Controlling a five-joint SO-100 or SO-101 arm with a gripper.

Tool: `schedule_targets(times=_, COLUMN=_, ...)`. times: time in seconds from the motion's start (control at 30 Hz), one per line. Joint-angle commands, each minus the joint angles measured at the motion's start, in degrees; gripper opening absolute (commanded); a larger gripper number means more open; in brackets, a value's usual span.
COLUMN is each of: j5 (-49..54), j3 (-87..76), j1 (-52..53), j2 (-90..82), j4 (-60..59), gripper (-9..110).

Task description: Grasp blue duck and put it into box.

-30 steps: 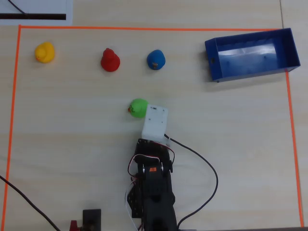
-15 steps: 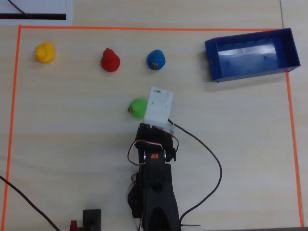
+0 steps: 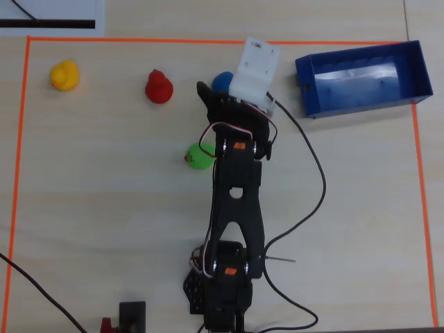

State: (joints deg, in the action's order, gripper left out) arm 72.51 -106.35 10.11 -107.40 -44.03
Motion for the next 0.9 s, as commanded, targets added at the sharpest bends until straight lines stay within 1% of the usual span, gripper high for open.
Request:
schedule_targets(times=0.0, j5=-0.62, j3=4.31, j1=1.05, j2=10.90, j4=7.47, gripper=41)
schedule_targets(times=0.13, j5=-0.62, j3=6.50, j1=1.76, j2=20.13, j4=11.78, gripper=41)
schedule_targets(times=0.3, j5=-2.11, j3=11.51, j1=2.20, j2=28.56, j4=13.80, gripper=41)
schedule_targets(times=0.43, j5=-2.72, j3=14.41, j1=1.85, j2=31.73, j4=13.80, gripper=41)
schedule_targets(times=0.8, j5=-3.60, j3=15.12, j1=-0.18, j2=38.76, j4=17.05, gripper=39)
schedule_targets(times=0.83, j5=-3.87, j3=15.12, j1=-0.26, j2=39.11, j4=17.40, gripper=39)
schedule_targets(times=0.87, j5=-4.04, j3=15.03, j1=-0.44, j2=39.55, j4=17.58, gripper=34)
